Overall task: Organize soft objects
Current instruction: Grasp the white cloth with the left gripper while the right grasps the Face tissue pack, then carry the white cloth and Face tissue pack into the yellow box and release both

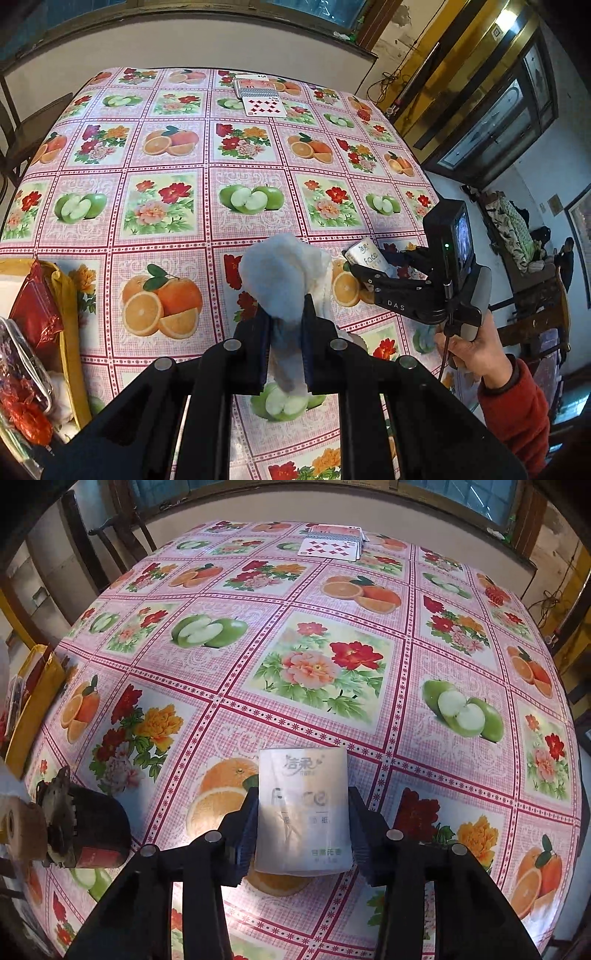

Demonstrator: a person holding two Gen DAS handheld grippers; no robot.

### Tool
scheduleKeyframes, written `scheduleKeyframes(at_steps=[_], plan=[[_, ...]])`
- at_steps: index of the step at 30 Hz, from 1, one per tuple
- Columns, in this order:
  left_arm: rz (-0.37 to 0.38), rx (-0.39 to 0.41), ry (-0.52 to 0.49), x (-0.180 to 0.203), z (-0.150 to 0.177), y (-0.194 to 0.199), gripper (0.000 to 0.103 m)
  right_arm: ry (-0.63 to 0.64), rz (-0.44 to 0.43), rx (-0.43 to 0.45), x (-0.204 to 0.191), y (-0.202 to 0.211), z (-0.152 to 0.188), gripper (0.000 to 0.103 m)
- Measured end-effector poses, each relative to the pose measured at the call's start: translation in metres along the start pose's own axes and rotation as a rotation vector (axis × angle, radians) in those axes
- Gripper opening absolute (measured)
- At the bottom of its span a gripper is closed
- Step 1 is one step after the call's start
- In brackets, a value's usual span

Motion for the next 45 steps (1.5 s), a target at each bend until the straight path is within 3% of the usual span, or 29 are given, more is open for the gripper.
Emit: scheduleKeyframes(at_steps=[6, 10, 15, 21, 27, 35, 37, 40, 42, 45], plan=[[-0.002, 0.059, 0.028, -0.035, 0.001, 0.049, 0.012, -0.047, -0.037, 0.091, -0.013, 0.047, -0.015, 0.046], [-0.038, 0.124, 0.078, -0.080, 0.000, 0.091, 0.012, 0.018, -0.060, 0.150, -0.056, 0.084, -0.048, 0.046], [-0.105, 0.174, 0.150, -0.149, 0.011, 0.131, 0.012, 0.155, -0.171, 0.205, -0.160, 0.107, -0.097, 0.046], [-0.156, 0.181, 0.234, -0.220, 0.044, 0.147, 0.012, 0.309, -0.319, 0.219, -0.305, 0.100, -0.142, 0.046], [-0.250, 0.210, 0.292, -0.276, 0.069, 0.149, 0.012, 0.380, -0.382, 0.201, -0.398, 0.078, -0.171, 0.046], [-0.390, 0.268, 0.319, -0.326, 0.096, 0.139, 0.012, 0.406, -0.388, 0.159, -0.463, 0.044, -0.195, 0.047], [-0.458, 0.298, 0.302, -0.334, 0.099, 0.136, 0.013, 0.410, -0.385, 0.144, -0.471, 0.035, -0.194, 0.049], [-0.476, 0.349, 0.313, -0.339, 0.102, 0.137, 0.015, 0.423, -0.371, 0.159, -0.476, 0.032, -0.192, 0.051], [-0.495, 0.398, 0.327, -0.342, 0.103, 0.142, 0.020, 0.419, -0.370, 0.205, -0.476, 0.043, -0.194, 0.059], [-0.509, 0.444, 0.341, -0.343, 0.105, 0.148, 0.030, 0.374, -0.409, 0.311, -0.471, 0.075, -0.196, 0.084]])
Point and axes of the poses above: each gripper's, at about its wrist camera, not at the fingertips, and y roughly against the way its jaws point, x to its right, z to its underside, the point moved 10 cm from there along -y, roughly the way its jaws point, and after that the axes turned 15 degrees about y, right-handed, at the moved point
